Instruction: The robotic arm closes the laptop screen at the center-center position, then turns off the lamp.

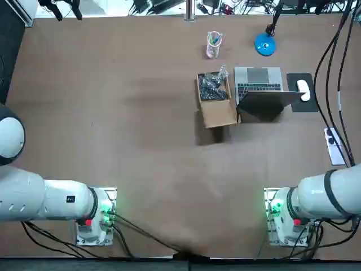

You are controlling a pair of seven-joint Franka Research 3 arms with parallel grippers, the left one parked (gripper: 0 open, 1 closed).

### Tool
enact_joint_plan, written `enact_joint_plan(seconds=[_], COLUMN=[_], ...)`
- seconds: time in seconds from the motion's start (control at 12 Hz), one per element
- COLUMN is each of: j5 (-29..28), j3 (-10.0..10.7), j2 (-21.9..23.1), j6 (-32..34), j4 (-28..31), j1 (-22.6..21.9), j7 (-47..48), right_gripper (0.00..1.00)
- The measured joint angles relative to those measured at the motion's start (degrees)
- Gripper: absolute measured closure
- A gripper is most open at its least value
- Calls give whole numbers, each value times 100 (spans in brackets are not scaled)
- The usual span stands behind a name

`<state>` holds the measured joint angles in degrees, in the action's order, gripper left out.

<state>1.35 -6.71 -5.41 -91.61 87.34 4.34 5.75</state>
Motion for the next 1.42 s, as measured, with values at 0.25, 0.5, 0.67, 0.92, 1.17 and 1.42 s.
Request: enact_joint_plan(seconds=[0.25, 0.5, 0.67, 0.92, 1.17, 1.42], j5=[0, 0, 0, 0, 0, 0], j3=[0, 0, 0, 0, -7, -12], j2=[1, 1, 1, 1, 1, 4], j6=[0, 0, 0, 0, 5, 24], j4=[0, 0, 0, 0, 0, 0], j1=[0, 0, 0, 0, -11, -14], j7=[-1, -1, -1, -2, -9, -13], right_gripper=[0, 0, 0, 0, 0, 0])
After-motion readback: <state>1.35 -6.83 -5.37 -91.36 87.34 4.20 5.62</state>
